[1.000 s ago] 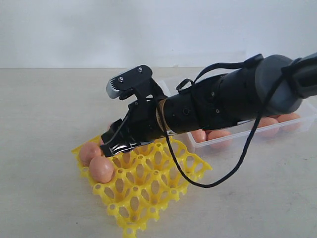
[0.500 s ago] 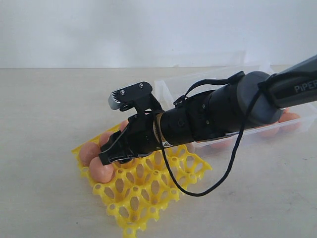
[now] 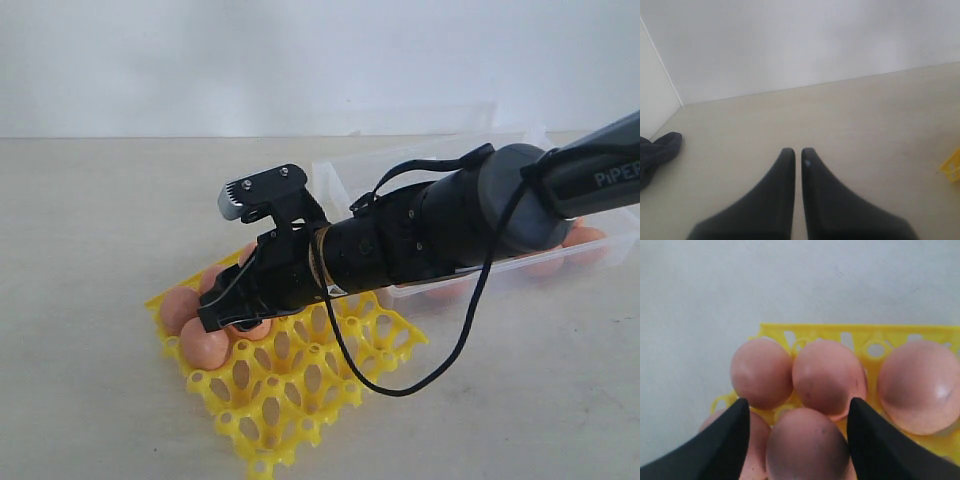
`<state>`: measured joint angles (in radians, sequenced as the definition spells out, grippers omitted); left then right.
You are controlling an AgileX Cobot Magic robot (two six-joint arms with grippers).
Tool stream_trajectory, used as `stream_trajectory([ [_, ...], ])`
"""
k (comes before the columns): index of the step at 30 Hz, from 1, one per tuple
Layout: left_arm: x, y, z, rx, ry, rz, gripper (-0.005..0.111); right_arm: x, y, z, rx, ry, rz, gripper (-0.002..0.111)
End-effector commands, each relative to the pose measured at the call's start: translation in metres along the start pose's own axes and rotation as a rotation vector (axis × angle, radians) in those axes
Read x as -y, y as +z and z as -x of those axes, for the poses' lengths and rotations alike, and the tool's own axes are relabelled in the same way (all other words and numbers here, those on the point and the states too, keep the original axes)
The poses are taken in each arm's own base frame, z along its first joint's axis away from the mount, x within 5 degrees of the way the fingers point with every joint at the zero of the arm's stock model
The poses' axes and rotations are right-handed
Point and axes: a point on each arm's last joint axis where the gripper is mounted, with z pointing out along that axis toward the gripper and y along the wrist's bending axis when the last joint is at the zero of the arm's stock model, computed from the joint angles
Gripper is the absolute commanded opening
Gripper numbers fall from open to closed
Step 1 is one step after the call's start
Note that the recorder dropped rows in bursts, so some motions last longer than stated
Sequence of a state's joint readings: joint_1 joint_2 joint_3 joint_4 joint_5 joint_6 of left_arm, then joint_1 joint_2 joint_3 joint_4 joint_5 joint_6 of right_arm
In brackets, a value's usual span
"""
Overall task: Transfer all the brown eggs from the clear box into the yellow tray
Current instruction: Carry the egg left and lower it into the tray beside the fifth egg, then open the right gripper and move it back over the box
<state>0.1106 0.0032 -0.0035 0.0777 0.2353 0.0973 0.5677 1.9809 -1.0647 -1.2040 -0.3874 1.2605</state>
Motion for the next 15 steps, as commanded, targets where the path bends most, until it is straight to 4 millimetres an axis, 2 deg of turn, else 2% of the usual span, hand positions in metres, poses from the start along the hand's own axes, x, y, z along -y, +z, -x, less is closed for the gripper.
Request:
stream_trajectory([
  [1, 0.0, 0.0, -0.001, 0.004, -0.004, -0.005, 0.004, 0.0, -0.001, 0.003, 0.009, -0.01, -0.002, 0.051],
  [10, 0.0, 0.0, -0.001, 0.004, -0.004, -0.005, 0.004, -0.003, -0.006, 0.008, 0.026, -0.016, -0.001, 0.051],
  [15, 0.0, 0.0, -0.001, 0.004, -0.004, -0.005, 0.004, -0.008, -0.024, 0.033, 0.097, -0.123, -0.031, 0.051],
])
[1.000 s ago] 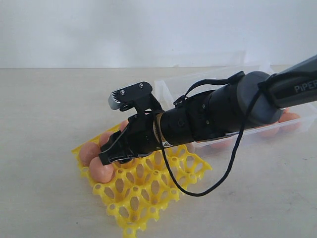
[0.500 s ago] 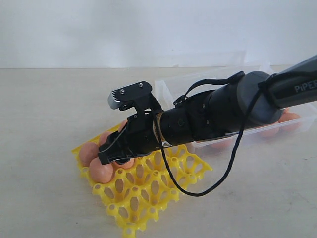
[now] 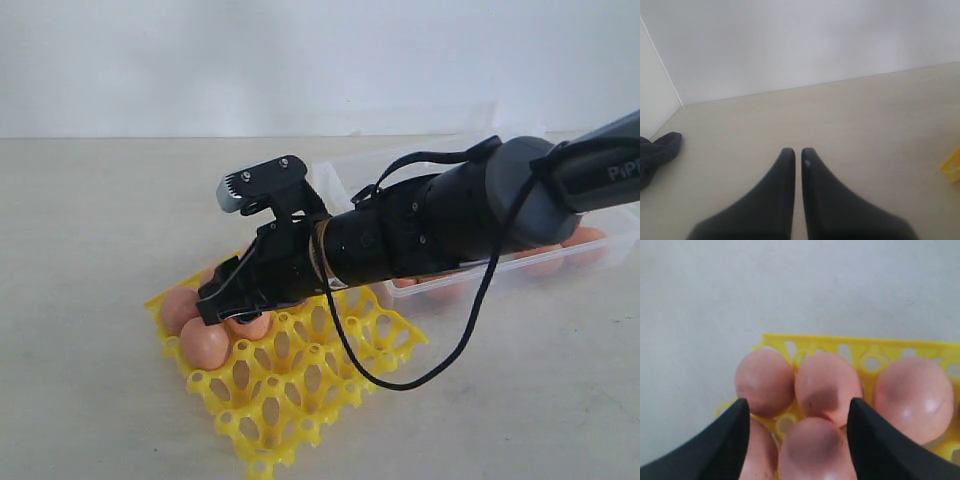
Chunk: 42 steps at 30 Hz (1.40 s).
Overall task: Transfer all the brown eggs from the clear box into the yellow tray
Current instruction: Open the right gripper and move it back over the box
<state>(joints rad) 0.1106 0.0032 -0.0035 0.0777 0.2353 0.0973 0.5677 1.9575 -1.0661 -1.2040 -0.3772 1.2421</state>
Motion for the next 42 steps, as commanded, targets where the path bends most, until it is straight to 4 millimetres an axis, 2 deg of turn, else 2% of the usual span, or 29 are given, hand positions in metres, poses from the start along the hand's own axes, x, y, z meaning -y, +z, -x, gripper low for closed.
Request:
stream_trajectory([
  [1, 0.0, 0.0, -0.001, 0.004, -0.004, -0.005, 0.004, -0.007, -0.021, 0.033, 0.096, -0.113, -0.032, 0.051],
  [11, 0.0, 0.0, -0.001, 0.004, -0.004, -0.005, 0.004, -0.023, -0.075, 0.102, 0.309, -0.181, -0.107, 0.051],
  [15, 0.0, 0.0, -0.001, 0.004, -0.004, -0.005, 0.004, -0.036, -0.106, 0.129, 0.417, -0.212, -0.11, 0.051],
  [19, 0.0, 0.0, -0.001, 0.004, -0.004, -0.005, 0.004, -0.044, -0.136, 0.144, 0.485, -0.243, -0.157, 0.051],
  [22, 0.0, 0.0, -0.001, 0.004, -0.004, -0.005, 0.004, -0.034, -0.155, 0.147, 0.469, -0.234, -0.339, 0.051],
  [26, 0.0, 0.0, -0.001, 0.004, -0.004, -0.005, 0.004, -0.007, -0.172, 0.137, 0.338, -0.176, -0.684, 0.051],
  [30, 0.0, 0.0, -0.001, 0.004, -0.004, -0.005, 0.004, 0.017, -0.18, 0.107, -0.029, -0.149, -0.968, 0.051],
  [32, 0.0, 0.0, -0.001, 0.004, -0.004, -0.005, 0.004, 0.03, -0.18, 0.093, -0.201, -0.13, -1.035, 0.051],
  [35, 0.0, 0.0, -0.001, 0.004, -0.004, -0.005, 0.004, 0.056, -0.176, 0.072, -0.404, -0.043, -1.065, 0.051],
  [38, 0.0, 0.0, -0.001, 0.004, -0.004, -0.005, 0.004, 0.084, -0.169, 0.048, -0.657, 0.026, -1.015, 0.051],
  [40, 0.0, 0.0, -0.001, 0.004, -0.004, -0.005, 0.004, 0.095, -0.167, 0.033, -0.85, 0.075, -0.963, 0.051],
  [42, 0.0, 0.0, -0.001, 0.004, -0.004, -0.005, 0.004, 0.103, -0.161, 0.025, -0.915, 0.085, -0.908, 0.051],
])
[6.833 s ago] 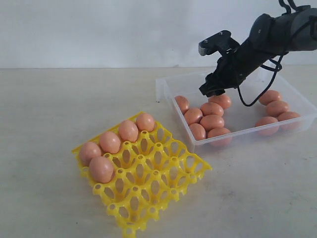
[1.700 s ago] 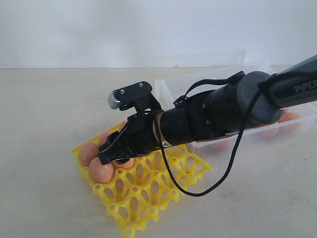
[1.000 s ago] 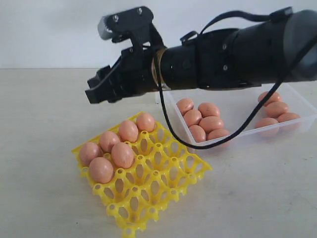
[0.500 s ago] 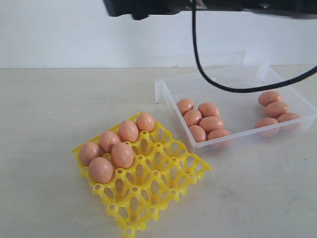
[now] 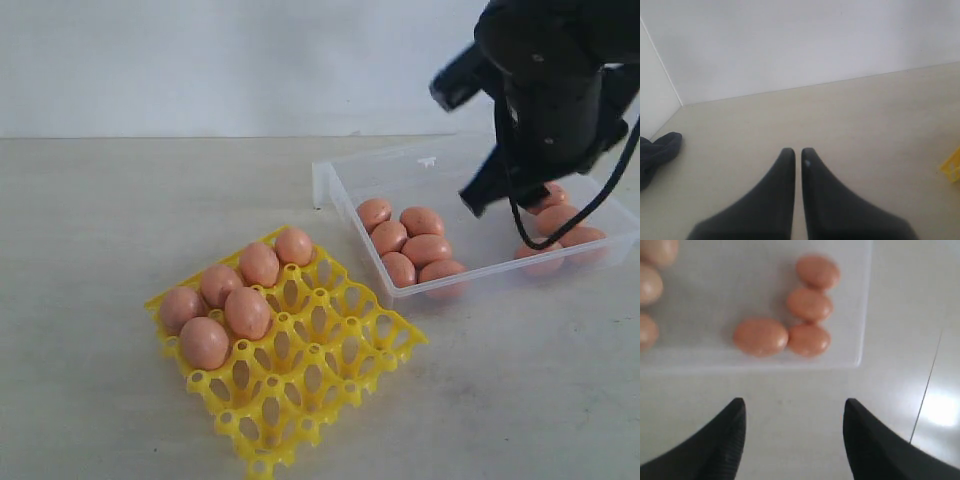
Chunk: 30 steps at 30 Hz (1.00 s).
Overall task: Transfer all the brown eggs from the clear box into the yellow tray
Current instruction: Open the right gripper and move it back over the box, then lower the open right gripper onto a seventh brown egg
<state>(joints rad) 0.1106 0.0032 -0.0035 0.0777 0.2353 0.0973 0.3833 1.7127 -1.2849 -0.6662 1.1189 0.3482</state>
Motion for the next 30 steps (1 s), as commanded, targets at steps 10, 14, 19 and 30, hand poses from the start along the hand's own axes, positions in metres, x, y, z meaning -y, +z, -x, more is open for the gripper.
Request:
stream_trajectory([
  [10, 0.0, 0.0, -0.001, 0.004, -0.004, -0.005, 0.004, -0.002, 0.028, 0.015, 0.026, -0.142, 0.044, 0.051],
  [14, 0.0, 0.0, -0.001, 0.004, -0.004, -0.005, 0.004, -0.001, 0.027, 0.024, 0.12, -0.168, 0.024, 0.051],
  [19, 0.0, 0.0, -0.001, 0.004, -0.004, -0.005, 0.004, -0.005, 0.025, 0.035, 0.245, -0.146, 0.07, 0.051],
  [30, 0.0, 0.0, -0.001, 0.004, -0.004, -0.005, 0.004, -0.032, 0.049, 0.044, 0.256, -0.016, 0.209, 0.051],
])
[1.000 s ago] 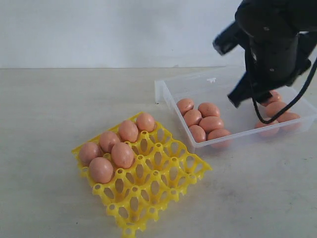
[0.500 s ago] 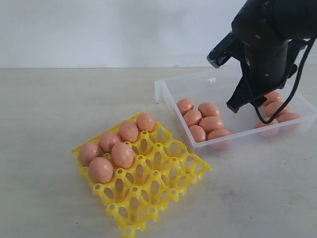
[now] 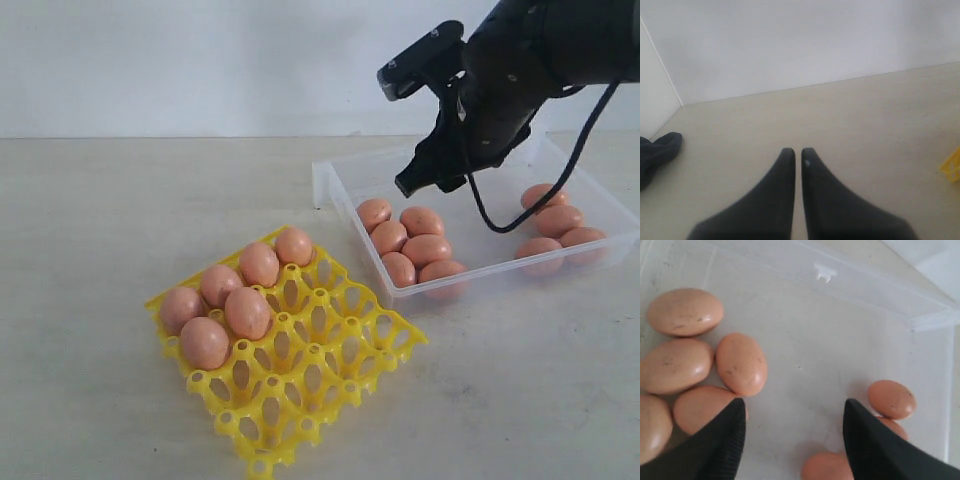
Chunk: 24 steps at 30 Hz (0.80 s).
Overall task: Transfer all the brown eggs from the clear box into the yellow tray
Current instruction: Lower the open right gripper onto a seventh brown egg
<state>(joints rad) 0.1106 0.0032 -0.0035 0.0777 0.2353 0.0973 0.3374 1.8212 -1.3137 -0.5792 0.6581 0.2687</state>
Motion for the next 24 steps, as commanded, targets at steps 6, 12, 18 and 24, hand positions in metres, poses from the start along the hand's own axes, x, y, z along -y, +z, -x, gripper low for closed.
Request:
stream_trajectory([
  [6, 0.0, 0.0, -0.001, 0.004, -0.004, -0.005, 0.004, -0.017, 0.05, -0.017, -0.132, -0.06, 0.035, 0.051],
  [12, 0.0, 0.0, -0.001, 0.004, -0.004, -0.005, 0.004, -0.025, 0.066, -0.022, -0.147, -0.065, 0.061, 0.051],
  [18, 0.0, 0.0, -0.001, 0.004, -0.004, -0.005, 0.004, -0.021, 0.056, -0.017, -0.115, -0.123, 0.064, 0.051],
  [24, 0.0, 0.0, -0.001, 0.004, -0.004, -0.005, 0.004, -0.016, 0.041, -0.006, -0.023, -0.108, 0.064, 0.051],
])
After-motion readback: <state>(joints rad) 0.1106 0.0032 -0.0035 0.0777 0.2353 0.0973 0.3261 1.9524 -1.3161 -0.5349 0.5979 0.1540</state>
